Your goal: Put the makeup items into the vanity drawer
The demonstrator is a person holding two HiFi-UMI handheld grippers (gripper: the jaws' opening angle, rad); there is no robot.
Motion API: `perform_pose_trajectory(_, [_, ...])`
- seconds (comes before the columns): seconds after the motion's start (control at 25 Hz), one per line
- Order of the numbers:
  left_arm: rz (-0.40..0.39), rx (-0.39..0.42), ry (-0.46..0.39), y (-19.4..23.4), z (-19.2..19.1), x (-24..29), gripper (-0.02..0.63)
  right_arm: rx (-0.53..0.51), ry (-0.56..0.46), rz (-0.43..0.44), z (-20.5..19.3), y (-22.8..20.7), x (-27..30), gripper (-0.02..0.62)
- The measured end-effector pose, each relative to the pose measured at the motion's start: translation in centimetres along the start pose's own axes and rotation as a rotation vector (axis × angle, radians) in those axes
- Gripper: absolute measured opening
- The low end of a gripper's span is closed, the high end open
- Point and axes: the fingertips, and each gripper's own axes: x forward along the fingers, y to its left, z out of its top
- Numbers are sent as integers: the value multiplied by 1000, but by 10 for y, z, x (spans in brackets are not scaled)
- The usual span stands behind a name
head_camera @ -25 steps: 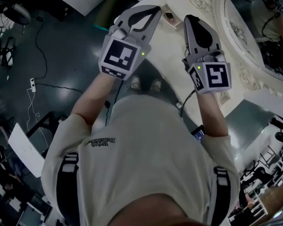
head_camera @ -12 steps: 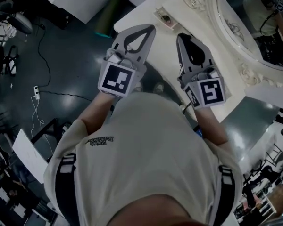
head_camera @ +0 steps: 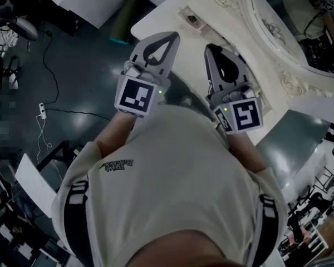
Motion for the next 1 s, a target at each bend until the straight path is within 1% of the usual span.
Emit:
perform_pose_trajectory(0.16, [1,7,4,-2,-1,1,14,14,0,-3,-1,-1,-3,2])
perform_pose_trajectory(0.6, [-4,1,28,-13,-11,5,14,13,10,22,-5,1,-7,2])
perform_pose_trajectory(0.8, [-6,6,7,-17,-9,6,14,9,11,29,-4,3,-10,2])
perform_pose_trajectory(1.0, [-2,-7,18,-23,-12,4,14,7,16,39,-7,5,-15,2])
